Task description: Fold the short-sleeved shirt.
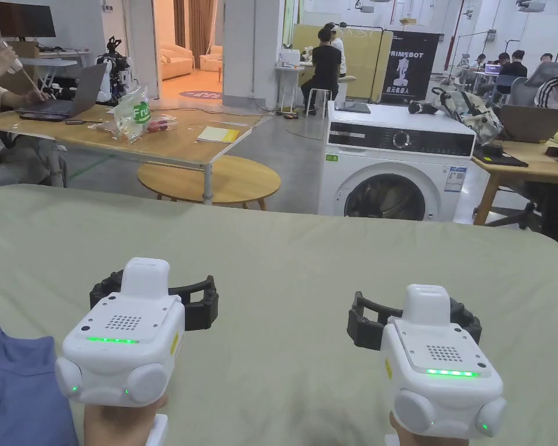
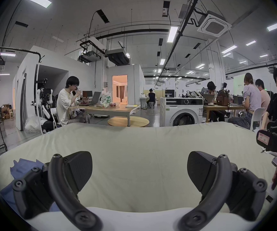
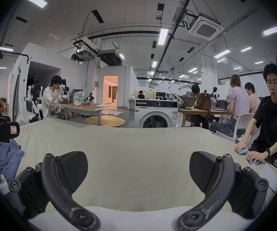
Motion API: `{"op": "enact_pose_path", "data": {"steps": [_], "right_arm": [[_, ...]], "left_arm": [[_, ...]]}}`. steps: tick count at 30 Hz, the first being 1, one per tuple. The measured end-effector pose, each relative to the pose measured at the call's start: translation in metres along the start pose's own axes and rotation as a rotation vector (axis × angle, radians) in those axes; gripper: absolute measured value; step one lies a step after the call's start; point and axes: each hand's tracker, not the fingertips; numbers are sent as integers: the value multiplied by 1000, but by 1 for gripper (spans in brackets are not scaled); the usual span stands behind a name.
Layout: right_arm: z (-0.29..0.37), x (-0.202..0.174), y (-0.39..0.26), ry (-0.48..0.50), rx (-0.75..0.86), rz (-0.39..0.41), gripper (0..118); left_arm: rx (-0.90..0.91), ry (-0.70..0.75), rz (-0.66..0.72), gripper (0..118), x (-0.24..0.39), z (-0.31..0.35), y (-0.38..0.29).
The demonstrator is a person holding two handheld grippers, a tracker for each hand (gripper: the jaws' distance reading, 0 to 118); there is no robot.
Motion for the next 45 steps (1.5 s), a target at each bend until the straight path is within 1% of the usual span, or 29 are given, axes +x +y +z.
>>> {"op": "enact_pose_path", "data": {"steps": [3, 8, 12, 14, 22, 30, 33, 45], "right_arm": [[1, 1, 0, -9, 5, 7, 118], [2, 3, 0, -8, -1, -8, 118], [2, 3, 1, 8, -6, 16, 118], [3, 2, 2, -3, 6, 33, 118], [5, -2, 5, -12, 29, 31, 118], [6, -2, 7, -9, 10, 24, 118], [7, -3, 4, -10, 11, 34, 118], [10, -5, 6, 5, 30, 22, 118]], "left_arm": [[3, 0, -1, 113, 0, 2, -1], [3, 0, -2, 113, 0, 3, -1], [14, 13, -12, 113, 0, 7, 2], [15, 8, -14, 113, 0, 7, 3], [22, 2, -21, 113, 2, 8, 4], [24, 14, -36, 113, 2, 9, 5], [21, 18, -43, 113, 1, 9, 4], [25, 20, 2, 113, -4, 11, 6]]}}
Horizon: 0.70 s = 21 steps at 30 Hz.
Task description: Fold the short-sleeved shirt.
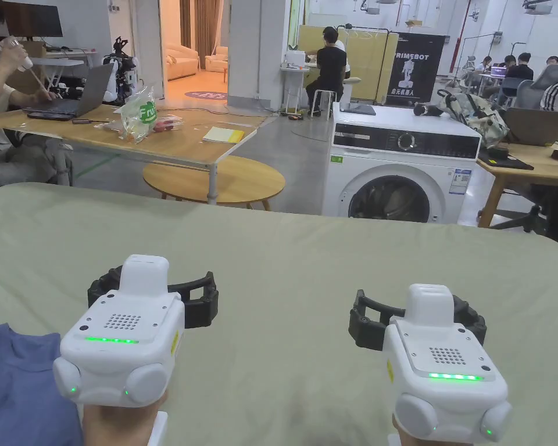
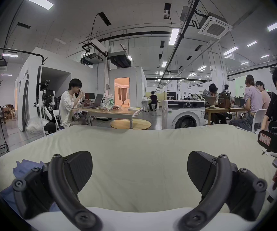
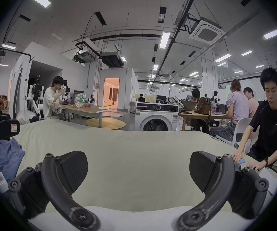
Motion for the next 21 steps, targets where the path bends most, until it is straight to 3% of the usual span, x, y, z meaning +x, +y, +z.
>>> {"op": "enact_pose_path", "data": {"steps": [9, 11, 12, 14, 16, 19, 21], "right_arm": [[4, -1, 2, -29, 7, 8, 118], [4, -1, 2, -32, 4, 10, 112], [5, -1, 2, -31, 6, 11, 99], [7, -1, 3, -47, 11, 12, 60], [7, -1, 4, -51, 3, -5, 30], [7, -1, 5, -61, 2, -10, 0], [8, -2, 5, -63, 9, -9, 0]], "left_arm": [[41, 15, 4, 112, 2, 6, 1], [46, 11, 3, 101, 3, 7, 1], [50, 17, -4, 92, 4, 8, 2], [47, 22, -8, 68, 4, 7, 2], [39, 10, -1, 35, 3, 7, 2], [40, 28, -17, 4, 5, 9, 4], [50, 43, -30, 0, 6, 13, 5]]}}
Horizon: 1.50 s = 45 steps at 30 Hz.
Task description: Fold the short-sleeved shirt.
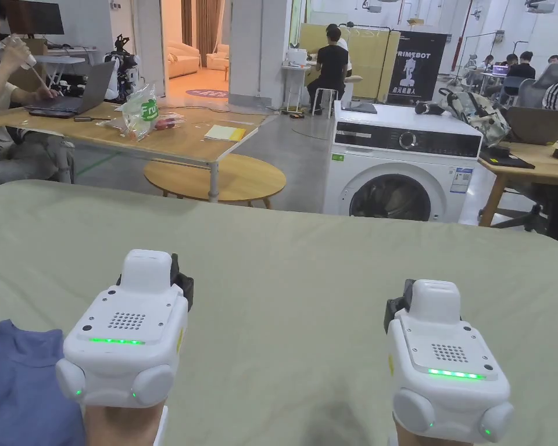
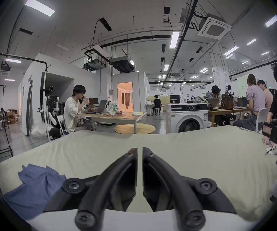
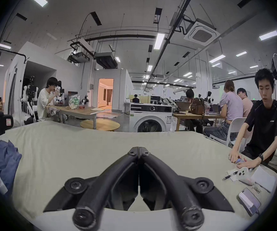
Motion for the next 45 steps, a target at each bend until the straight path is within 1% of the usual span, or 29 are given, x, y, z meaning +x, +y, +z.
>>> {"op": "enact_pose_path", "data": {"steps": [6, 10, 11, 13, 15, 17, 21, 26, 28, 30, 31, 32, 33, 34, 35, 36, 39, 41, 43, 45], "right_arm": [[4, -9, 4, 29, -10, -11, 0], [4, -32, 9, 69, -33, -26, 0], [4, -42, 11, 89, -38, -34, 0], [4, -63, 14, 141, -49, -49, 0], [7, -88, 16, 182, -44, -45, 0], [10, -115, 17, 235, -39, -32, 0], [18, -166, 14, 354, -61, -30, 0], [30, -213, 2, 454, -94, -9, 0], [34, -225, -3, 481, -108, 3, 0], [37, -232, -7, 499, -116, 18, 0], [37, -235, -9, 505, -120, 27, 0], [37, -237, -11, 511, -122, 38, 0], [38, -238, -13, 514, -124, 47, 0], [38, -239, -15, 514, -127, 59, 0], [36, -238, -17, 513, -132, 65, 0], [35, -236, -18, 512, -136, 66, 0], [31, -231, -21, 501, -146, 70, 0], [28, -226, -23, 491, -154, 75, 0], [25, -222, -26, 483, -167, 77, 0], [23, -218, -28, 476, -177, 77, 0]], "left_arm": [[-55, 2, 35, 0, -15, -1, 5], [-97, 51, 19, 0, -43, 8, 7], [-131, 53, 15, 0, -54, 10, 8], [-180, 100, 2, 0, -78, 15, 9], [-220, 114, 32, 0, -107, 22, 9], [-258, 161, 69, 0, -137, 31, 9], [-344, 266, 107, 0, -195, 53, 8], [-539, 260, 243, 0, -264, 72, -5], [-622, 260, 265, 0, -280, 75, -10], [-720, 231, 286, 0, -295, 71, -17], [-761, 228, 306, 8, -302, 68, -21], [-800, 220, 303, 21, -299, 69, -21], [-841, 192, 321, 38, -301, 65, -25], [-874, 168, 339, 59, -305, 60, -30], [-910, 154, 355, 68, -308, 55, -35], [-945, 141, 360, 69, -314, 47, -43], [-964, 125, 370, 69, -314, 32, -55], [-991, 84, 414, 69, -317, 19, -71], [-1016, 58, 417, 69, -309, 4, -86], [-1078, 21, 403, 69, -293, -3, -106]]}}
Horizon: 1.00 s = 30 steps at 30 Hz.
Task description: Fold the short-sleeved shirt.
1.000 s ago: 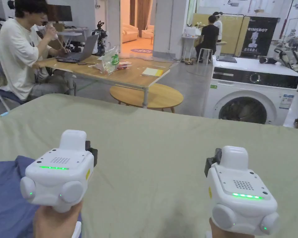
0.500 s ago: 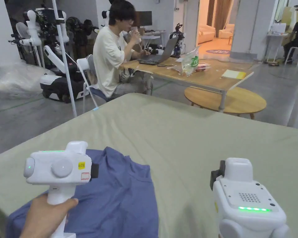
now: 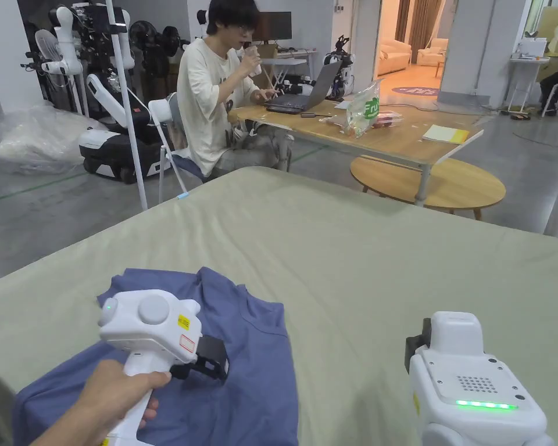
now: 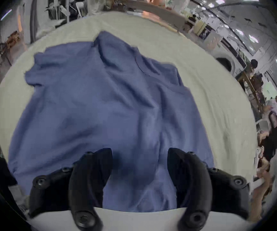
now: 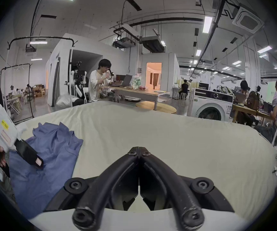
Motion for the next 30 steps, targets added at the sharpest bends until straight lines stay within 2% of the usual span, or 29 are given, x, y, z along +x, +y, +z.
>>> {"op": "enact_pose_path", "data": {"steps": [2, 3, 6, 8, 10, 11, 17, 19, 22, 25, 28, 30], "right_arm": [[-1, 4, -3, -7, -9, -7, 0], [-2, 5, -4, -9, -13, -6, 0], [-2, 7, -6, -14, -21, -4, 0], [-2, 9, -7, -11, -24, -9, 0], [-2, 9, -7, -12, -25, -7, 0], [-2, 9, -7, -12, -24, -6, 0], [3, 14, -4, -11, -18, -13, 0], [4, 18, -1, -15, -10, -12, 0], [7, 26, 2, -26, 0, -20, 0], [11, 37, 7, -43, 9, -39, 0], [20, 51, 11, -70, 17, -51, 0], [27, 63, 14, -91, 27, -56, 0]], "left_arm": [[-35, 89, -98, 70, 10, -23, -6], [8, 131, -149, 71, 12, -28, -7], [49, 185, -170, 65, 23, -24, -10], [74, 166, -183, 40, 26, -18, -18], [93, 176, -198, 0, 25, -17, -17], [110, 193, -201, 0, 29, -16, -20], [191, 78, -161, 0, 17, 5, -33], [227, 85, -168, 0, 29, 30, -38], [340, 1, -115, 0, 40, 64, -35], [438, 2, -158, 0, 58, 96, -19], [534, -98, -160, 0, 83, 126, 3], [594, -135, -216, 0, 112, 145, 13]]}}
